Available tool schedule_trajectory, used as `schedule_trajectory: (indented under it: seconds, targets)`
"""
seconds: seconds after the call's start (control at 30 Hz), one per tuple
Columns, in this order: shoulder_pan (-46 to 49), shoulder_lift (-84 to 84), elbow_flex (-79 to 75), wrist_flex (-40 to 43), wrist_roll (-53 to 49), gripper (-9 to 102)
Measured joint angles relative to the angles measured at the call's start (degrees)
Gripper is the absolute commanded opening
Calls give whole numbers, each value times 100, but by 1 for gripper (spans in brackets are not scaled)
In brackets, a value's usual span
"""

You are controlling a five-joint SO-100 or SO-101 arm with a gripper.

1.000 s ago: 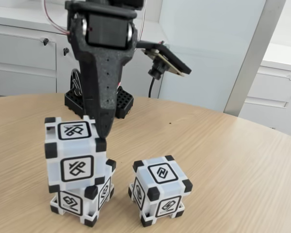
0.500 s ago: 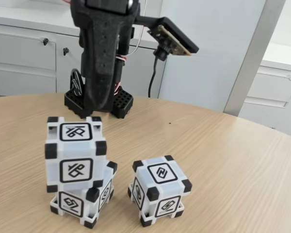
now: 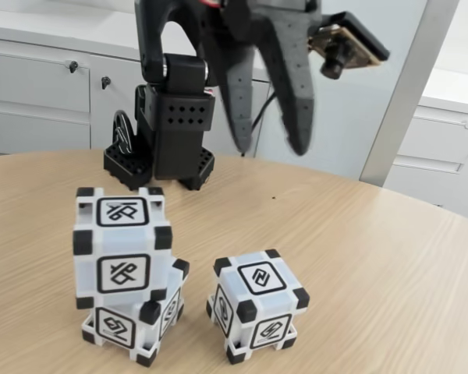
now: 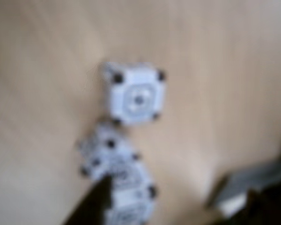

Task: Stack cubes from left to right.

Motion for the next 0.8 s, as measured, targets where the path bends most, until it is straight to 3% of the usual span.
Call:
schedule_trajectory:
  seconds: [0.3,0.8]
  targets:
    - [26,-255,0,-598,-299,37]
    - [26,-2646,0,-791,-826,37]
